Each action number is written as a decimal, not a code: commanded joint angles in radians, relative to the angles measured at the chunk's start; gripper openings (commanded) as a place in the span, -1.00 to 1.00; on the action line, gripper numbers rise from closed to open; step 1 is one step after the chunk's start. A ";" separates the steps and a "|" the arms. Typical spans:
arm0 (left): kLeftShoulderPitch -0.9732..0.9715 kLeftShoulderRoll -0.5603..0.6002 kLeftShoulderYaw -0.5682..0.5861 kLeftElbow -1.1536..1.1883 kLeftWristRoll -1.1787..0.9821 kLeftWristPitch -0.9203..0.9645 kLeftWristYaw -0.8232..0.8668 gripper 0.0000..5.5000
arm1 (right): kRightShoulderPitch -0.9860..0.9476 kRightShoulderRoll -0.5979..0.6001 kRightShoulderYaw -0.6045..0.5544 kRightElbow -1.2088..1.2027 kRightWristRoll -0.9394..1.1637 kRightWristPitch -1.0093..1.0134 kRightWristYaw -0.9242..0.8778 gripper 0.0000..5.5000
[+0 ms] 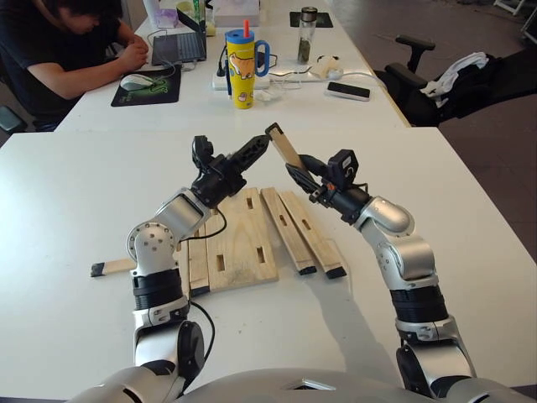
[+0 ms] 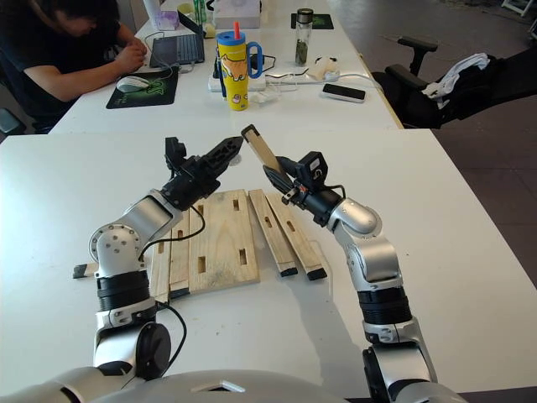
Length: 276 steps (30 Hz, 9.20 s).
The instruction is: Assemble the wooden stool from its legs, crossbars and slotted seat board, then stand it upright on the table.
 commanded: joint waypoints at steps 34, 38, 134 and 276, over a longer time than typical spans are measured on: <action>-0.021 0.024 -0.058 0.003 -0.033 -0.057 0.059 -0.85 | 0.012 0.000 0.041 -0.023 0.004 -0.012 0.020 -0.52; -0.018 0.038 -0.061 -0.005 -0.007 -0.085 0.055 -0.85 | 0.004 0.002 0.034 -0.008 -0.005 -0.009 0.003 -0.52; 0.622 -0.032 -0.103 -0.471 0.629 -0.560 0.283 -0.85 | 0.079 -0.089 0.033 0.145 -0.109 -0.007 0.002 -0.10; 0.325 0.263 -0.279 -0.266 0.831 -0.344 0.027 -0.99 | 0.099 0.046 0.095 0.190 -0.187 -0.073 -0.097 -0.10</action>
